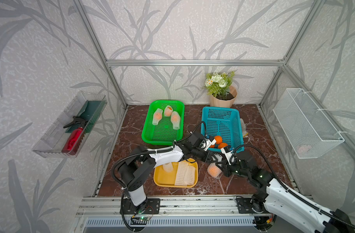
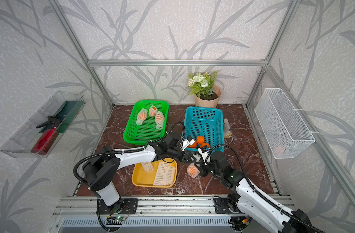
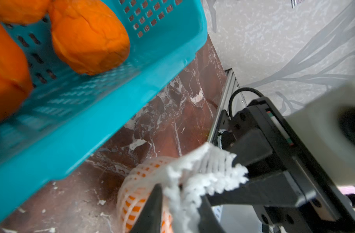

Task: Remove foam nets from oranges
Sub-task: Remove the foam net from the orange.

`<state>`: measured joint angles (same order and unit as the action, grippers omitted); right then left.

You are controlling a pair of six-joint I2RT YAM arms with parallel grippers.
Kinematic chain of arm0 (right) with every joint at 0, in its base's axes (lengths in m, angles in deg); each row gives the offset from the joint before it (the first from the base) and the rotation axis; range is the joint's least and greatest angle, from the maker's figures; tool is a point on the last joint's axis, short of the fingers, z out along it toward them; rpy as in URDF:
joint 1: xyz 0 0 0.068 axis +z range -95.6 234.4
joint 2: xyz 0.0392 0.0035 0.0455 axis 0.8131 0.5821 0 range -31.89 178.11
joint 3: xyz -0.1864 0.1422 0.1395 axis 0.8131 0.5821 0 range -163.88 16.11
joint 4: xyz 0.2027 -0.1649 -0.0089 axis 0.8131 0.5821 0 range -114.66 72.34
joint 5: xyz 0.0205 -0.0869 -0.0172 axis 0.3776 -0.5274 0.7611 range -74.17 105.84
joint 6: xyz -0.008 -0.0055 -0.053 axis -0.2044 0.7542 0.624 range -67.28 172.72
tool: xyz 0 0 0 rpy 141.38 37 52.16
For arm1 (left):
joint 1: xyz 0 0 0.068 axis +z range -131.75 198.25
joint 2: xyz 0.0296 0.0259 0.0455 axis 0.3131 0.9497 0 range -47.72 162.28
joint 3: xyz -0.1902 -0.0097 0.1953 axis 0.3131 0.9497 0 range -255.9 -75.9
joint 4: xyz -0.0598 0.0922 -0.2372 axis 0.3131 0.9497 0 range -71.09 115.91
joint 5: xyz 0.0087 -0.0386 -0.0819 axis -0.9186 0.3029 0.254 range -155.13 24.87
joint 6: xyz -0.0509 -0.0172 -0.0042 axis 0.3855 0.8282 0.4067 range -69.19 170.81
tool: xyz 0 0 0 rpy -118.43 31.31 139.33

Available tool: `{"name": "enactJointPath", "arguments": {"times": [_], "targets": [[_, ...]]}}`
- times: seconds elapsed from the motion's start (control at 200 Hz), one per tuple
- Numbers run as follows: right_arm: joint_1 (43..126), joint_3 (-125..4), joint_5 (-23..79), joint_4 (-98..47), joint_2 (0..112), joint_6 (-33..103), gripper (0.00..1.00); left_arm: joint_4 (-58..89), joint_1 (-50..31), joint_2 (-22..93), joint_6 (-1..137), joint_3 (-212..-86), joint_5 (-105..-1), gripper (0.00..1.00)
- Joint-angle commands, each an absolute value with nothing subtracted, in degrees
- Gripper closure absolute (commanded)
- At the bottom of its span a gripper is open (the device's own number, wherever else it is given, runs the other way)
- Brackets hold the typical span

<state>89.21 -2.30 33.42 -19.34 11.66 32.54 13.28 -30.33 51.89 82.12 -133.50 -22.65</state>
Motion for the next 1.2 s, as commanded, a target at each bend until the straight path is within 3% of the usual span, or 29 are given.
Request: {"name": "enactJointPath", "arguments": {"times": [0.0,0.2,0.84,1.195], "targets": [[88.99,-2.34,33.67,-23.12,11.45,31.31,1.00,9.07,-31.24,49.68,83.95,-131.67,-20.11,0.57],[88.98,-1.33,32.74,-23.45,9.91,28.98,1.00,6.64,-30.94,47.50,83.94,-127.21,-21.64,0.47],[88.59,-1.29,38.73,-30.23,15.07,17.05,0.98,1.51,-31.16,46.00,81.52,-122.52,-25.23,0.45],[86.58,-1.64,41.47,-33.25,17.52,8.11,0.91,2.68,-32.06,46.29,79.64,-122.99,-26.14,0.45]]}}
